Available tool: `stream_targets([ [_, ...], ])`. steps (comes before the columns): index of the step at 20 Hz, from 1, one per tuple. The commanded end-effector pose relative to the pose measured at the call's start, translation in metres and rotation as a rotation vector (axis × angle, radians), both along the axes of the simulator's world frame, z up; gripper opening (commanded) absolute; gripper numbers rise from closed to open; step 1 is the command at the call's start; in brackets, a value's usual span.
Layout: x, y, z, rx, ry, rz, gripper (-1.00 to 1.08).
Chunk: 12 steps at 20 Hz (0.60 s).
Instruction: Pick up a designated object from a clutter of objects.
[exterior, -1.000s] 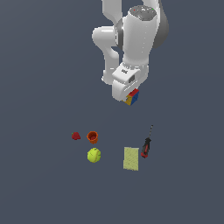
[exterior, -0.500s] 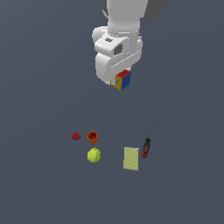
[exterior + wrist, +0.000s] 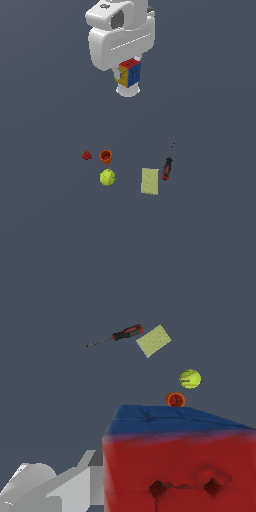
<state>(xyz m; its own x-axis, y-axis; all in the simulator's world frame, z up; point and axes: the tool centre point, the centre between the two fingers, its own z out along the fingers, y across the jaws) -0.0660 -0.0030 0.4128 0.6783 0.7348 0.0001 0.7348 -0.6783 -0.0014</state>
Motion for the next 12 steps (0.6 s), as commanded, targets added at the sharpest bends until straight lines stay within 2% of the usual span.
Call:
stream_targets([
  [1, 0.001, -0.005, 0.011, -0.001, -0.001, 0.001, -1.00],
  [12, 0.004, -0.009, 0.019, -0.001, -0.001, 0.000, -1.00],
])
